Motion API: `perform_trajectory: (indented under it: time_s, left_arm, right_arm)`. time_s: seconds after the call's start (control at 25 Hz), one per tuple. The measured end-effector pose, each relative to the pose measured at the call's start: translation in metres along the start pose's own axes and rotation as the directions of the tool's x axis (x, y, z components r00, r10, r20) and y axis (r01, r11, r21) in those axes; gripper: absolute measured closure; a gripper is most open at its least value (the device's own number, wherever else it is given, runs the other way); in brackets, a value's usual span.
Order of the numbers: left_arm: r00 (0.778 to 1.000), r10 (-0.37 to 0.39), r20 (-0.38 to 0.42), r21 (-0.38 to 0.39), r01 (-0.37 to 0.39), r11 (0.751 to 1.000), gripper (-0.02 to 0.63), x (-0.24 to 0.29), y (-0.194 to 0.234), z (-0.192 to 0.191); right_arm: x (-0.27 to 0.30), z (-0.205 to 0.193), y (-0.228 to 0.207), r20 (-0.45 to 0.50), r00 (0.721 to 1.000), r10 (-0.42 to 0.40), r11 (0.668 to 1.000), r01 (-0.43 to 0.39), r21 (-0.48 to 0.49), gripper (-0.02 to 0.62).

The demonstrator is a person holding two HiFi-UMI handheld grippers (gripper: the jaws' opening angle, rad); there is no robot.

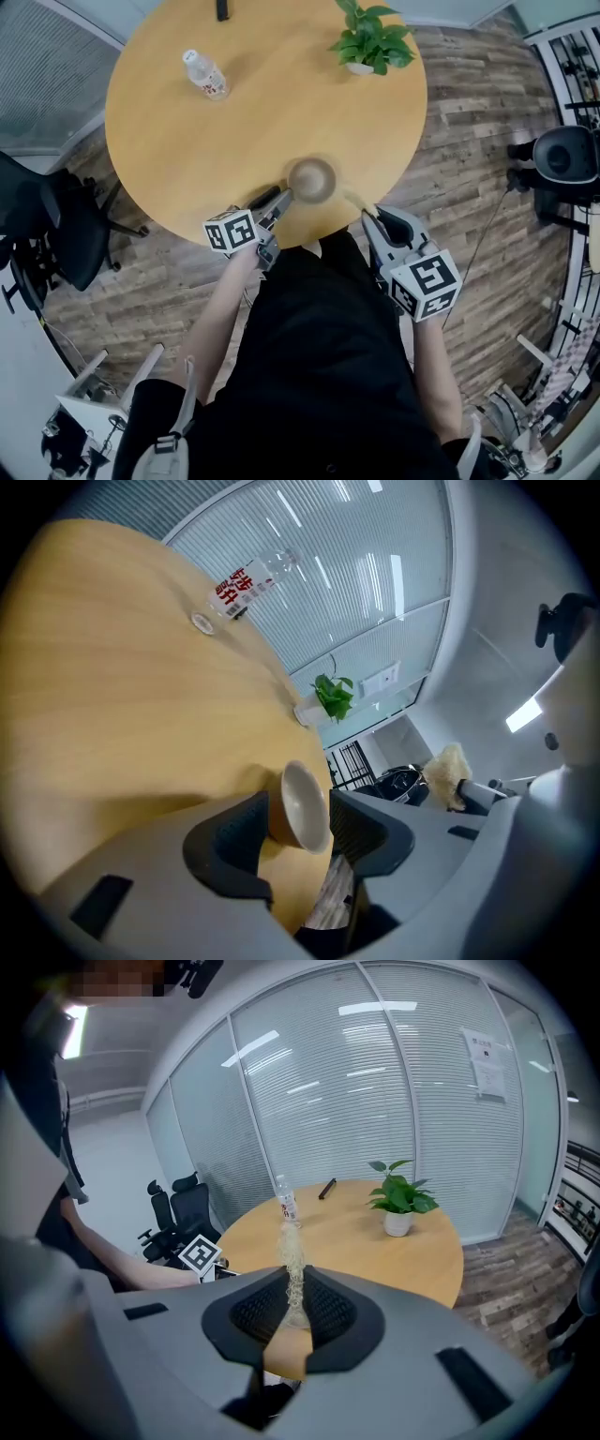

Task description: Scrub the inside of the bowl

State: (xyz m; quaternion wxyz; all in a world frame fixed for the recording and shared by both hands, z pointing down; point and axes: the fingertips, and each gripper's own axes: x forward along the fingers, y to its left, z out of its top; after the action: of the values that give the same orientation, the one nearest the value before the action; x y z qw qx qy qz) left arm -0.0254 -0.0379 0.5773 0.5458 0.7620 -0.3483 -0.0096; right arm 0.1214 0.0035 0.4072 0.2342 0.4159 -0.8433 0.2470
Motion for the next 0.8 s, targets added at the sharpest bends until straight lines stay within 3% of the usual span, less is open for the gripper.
perform_trajectory:
  time_s: [0.2, 0.6, 0.8]
  left_arm:
    - [0.998, -0.046, -0.039, -0.101, 0.042, 0.994, 0.407, 0.01, 0.004, -0.013]
    - [0.997, -0.02, -0.076, -0.135, 0.01, 0.991, 0.41, 0.031, 0.012, -0.027]
    - [0.997, -0.01, -0.077, -0.171, -0.004, 0.985, 0.48, 0.035, 0.013, -0.029]
  right_arm:
    - [-0.002, 0.0, -0.002, -0.014, 1.0, 0.012, 1.0, -0.012, -0.003, 0.548]
    - [0.002, 0.003, -0.009, -0.008, 1.0, 0.004, 1.0, -0.004, -0.001, 0.548]
    - [0.003, 0.002, -0.01, 0.004, 1.0, -0.004, 1.0, 0.004, 0.017, 0.548]
